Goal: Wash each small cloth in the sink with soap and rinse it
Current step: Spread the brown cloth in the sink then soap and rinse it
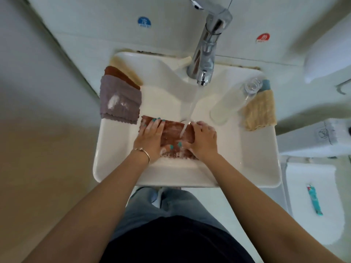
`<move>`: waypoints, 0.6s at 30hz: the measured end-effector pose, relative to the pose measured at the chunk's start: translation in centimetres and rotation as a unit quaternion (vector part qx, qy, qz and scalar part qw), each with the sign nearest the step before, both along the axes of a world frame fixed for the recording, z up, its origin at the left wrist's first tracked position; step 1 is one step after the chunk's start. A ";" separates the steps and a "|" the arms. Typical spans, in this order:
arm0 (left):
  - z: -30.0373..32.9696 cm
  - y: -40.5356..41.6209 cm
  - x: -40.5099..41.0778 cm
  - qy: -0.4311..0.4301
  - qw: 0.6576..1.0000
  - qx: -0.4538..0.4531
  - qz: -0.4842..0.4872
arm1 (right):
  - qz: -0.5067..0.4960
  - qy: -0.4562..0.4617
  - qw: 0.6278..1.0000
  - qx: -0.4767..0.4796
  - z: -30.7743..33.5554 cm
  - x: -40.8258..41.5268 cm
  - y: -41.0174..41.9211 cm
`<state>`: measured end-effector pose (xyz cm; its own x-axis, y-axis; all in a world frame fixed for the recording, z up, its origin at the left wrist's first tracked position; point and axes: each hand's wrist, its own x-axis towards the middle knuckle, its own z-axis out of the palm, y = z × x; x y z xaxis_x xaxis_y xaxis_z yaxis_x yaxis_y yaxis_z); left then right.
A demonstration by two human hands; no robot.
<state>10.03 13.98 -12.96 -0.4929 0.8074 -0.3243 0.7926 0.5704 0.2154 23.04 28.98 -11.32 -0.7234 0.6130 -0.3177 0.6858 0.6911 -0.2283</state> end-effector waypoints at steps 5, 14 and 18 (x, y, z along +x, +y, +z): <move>0.9 0.8 -0.7 -0.023 0.998 0.037 0.043 | 0.003 0.026 0.998 -0.054 0.3 -1.9 0.0; 3.0 1.4 -3.2 -0.226 0.951 0.193 0.084 | -0.032 0.190 0.940 -0.281 3.9 -1.2 1.1; 5.5 1.1 -2.8 -0.454 0.825 0.305 0.144 | -0.116 0.335 0.877 -0.324 5.4 -1.6 0.3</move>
